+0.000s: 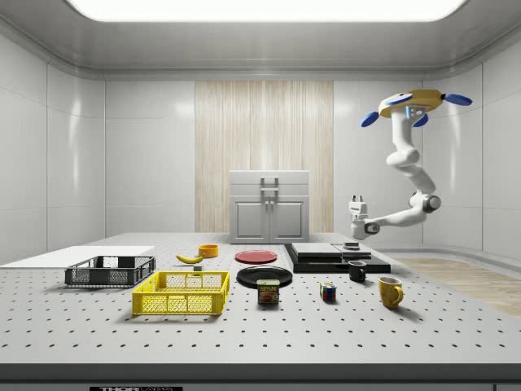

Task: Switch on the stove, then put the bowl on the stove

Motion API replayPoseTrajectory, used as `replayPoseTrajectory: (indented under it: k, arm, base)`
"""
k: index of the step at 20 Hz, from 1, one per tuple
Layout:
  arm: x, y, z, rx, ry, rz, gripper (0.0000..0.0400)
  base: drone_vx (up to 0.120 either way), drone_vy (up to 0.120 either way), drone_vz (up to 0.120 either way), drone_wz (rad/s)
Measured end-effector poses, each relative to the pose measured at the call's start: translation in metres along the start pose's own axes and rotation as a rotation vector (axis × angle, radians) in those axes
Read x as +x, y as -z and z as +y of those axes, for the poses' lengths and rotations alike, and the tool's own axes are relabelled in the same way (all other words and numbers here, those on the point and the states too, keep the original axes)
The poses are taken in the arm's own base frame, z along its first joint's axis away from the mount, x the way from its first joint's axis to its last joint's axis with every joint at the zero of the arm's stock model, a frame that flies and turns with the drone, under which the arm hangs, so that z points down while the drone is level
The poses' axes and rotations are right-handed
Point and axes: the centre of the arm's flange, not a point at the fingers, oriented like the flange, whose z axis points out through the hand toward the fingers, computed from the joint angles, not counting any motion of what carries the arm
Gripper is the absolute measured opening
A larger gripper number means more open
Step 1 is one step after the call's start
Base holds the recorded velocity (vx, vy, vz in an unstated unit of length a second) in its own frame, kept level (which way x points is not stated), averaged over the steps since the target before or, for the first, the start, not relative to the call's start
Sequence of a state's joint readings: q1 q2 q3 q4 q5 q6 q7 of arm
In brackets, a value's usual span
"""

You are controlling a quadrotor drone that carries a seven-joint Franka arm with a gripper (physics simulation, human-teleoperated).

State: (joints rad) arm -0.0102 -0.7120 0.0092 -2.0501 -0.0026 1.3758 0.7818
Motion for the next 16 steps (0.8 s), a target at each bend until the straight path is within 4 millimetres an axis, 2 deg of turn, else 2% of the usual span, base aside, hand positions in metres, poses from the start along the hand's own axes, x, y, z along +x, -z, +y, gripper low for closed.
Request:
replayPoseTrajectory:
  k: [5, 16]
  arm:
    - [-0.0011, 0.0, -0.0005, -0.005, 0.0, 0.011, 0.04]
    - [-0.0094, -0.0007, -0.0077, -0.077, 0.002, 0.094, 0.04]
  base:
    - [0.112, -0.12, 0.0, 0.0]
    - [0.0, -0.12, 0.0, 0.0]
